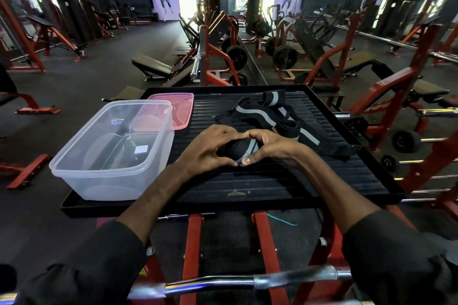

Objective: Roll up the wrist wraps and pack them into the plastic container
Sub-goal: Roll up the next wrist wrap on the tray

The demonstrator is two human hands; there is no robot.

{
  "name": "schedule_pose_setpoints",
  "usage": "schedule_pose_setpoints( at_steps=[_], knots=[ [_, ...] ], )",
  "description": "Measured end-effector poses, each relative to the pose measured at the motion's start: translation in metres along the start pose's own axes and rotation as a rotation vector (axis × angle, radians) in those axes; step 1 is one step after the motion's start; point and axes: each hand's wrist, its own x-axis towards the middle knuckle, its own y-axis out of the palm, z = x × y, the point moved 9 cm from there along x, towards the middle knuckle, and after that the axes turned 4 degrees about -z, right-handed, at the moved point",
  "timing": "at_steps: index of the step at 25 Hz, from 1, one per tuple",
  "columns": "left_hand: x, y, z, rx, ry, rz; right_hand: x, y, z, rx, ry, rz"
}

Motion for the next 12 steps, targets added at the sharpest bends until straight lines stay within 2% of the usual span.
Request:
schedule_pose_setpoints(
  at_steps=[4,6,9,12],
  knots=[
    [-0.005,-0.022,0.022,-0.097,-0.137,-0.205,-0.002,-0.007,0.003,0.09,-0.093,-0.151],
    [-0.009,-0.022,0.034,-0.136,-0.264,-0.256,0.001,-0.005,0.002,0.118,-0.125,-0.192],
    [-0.022,-0.004,0.059,-0.39,-0.593,-0.242,0.004,0.006,-0.009,0.011,-0.107,-0.17],
    [-0.032,0.016,0.064,-0.67,-0.743,-0.156,0.0,0.009,-0.011,-0.06,-0.094,-0.125]
  ],
)
